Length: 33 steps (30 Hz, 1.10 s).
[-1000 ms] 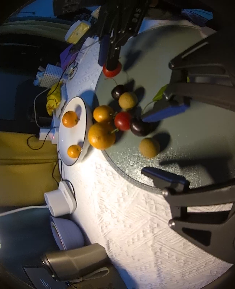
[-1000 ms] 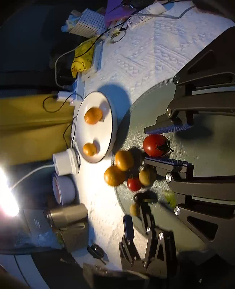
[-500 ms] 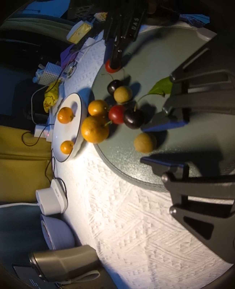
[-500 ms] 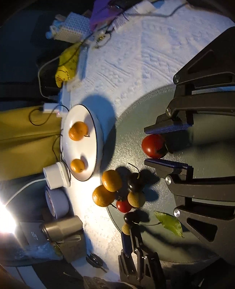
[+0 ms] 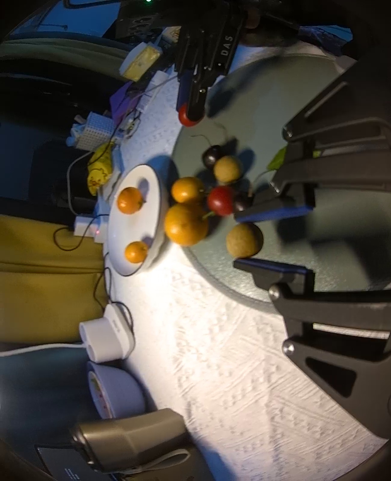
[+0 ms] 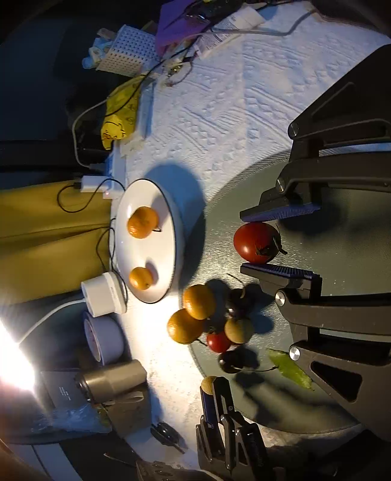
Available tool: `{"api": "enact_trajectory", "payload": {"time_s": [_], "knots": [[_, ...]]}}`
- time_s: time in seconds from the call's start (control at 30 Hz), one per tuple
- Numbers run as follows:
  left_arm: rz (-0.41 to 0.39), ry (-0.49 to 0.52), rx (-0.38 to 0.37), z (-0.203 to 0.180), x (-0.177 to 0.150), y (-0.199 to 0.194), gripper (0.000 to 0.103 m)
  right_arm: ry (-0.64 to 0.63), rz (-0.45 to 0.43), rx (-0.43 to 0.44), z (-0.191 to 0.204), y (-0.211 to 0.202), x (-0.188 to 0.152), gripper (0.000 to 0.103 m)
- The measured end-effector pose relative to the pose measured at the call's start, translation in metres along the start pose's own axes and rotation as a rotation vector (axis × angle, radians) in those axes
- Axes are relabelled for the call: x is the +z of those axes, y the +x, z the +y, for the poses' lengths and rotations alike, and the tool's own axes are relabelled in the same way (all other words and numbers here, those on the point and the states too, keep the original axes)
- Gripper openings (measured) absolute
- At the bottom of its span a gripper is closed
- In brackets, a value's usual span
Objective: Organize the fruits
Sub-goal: 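Grasp the small brown round fruit with the left tool while the right tool lifts the tomato, then carry both fruits to the plate and open the left tool to release the brown fruit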
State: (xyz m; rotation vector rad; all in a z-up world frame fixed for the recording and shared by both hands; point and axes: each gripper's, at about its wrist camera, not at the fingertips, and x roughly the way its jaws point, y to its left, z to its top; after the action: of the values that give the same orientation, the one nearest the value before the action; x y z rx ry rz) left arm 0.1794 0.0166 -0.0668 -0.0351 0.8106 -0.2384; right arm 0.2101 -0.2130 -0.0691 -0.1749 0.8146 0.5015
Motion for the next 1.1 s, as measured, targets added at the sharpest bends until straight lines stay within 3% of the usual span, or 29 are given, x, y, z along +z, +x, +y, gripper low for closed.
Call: {"api": "enact_trajectory", "payload": {"time_s": [0.67,1.1], "knots": [[-0.062,0.029,-0.010,0.005,0.048,0.012,0.025,-0.031,-0.067,-0.001,-0.002,0.010,0.050,0.030],[-0.067,0.065,-0.027,0.003,0.077,0.040,0.025,-0.038,-0.067,0.020,-0.005,0.053,0.081,0.030]]}}
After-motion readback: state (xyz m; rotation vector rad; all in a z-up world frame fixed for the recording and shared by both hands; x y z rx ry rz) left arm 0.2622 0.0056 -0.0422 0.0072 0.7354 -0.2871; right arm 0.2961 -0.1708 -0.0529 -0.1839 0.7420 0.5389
